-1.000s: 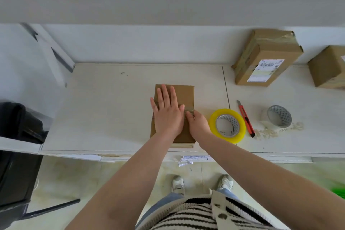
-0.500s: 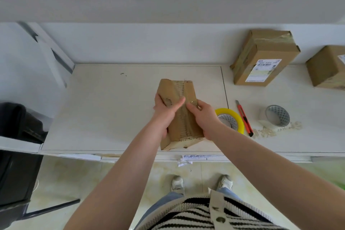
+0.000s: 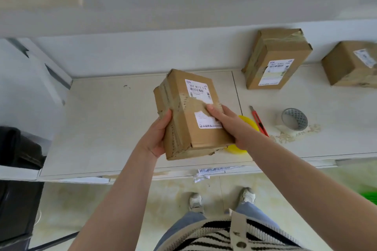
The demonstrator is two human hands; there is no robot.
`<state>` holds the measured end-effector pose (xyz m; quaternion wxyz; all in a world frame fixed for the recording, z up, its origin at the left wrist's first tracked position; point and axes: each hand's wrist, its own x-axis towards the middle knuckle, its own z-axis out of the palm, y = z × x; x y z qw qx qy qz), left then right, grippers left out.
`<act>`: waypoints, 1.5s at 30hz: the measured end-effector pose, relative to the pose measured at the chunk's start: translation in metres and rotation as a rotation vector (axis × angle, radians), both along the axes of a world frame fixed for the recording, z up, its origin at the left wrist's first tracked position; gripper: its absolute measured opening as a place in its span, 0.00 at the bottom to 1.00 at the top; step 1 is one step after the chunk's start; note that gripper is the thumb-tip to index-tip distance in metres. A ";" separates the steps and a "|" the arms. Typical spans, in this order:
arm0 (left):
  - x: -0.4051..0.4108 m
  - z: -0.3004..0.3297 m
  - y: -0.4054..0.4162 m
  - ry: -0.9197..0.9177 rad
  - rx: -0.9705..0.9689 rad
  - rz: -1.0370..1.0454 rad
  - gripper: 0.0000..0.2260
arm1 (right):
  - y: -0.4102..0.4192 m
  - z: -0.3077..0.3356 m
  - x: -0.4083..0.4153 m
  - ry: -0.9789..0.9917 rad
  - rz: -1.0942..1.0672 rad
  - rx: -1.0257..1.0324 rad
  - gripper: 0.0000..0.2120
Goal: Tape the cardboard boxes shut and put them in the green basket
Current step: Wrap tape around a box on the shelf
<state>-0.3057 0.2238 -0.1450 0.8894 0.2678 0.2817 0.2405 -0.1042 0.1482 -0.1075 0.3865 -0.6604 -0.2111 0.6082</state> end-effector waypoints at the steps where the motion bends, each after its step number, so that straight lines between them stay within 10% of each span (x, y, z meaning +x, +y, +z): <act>1: 0.006 0.000 -0.002 -0.027 0.005 -0.047 0.27 | -0.006 0.003 0.005 0.089 -0.005 -0.017 0.35; 17: 0.217 0.051 -0.110 0.389 0.514 -0.365 0.27 | -0.172 0.014 0.120 -0.114 -0.686 0.152 0.17; 21: 0.284 0.059 -0.173 0.480 0.783 -0.349 0.14 | -0.234 0.012 0.163 -0.155 -0.804 0.179 0.17; 45: 0.657 -0.048 -0.526 0.560 0.731 -1.229 0.16 | -0.602 -0.093 0.417 0.060 -1.547 -0.043 0.13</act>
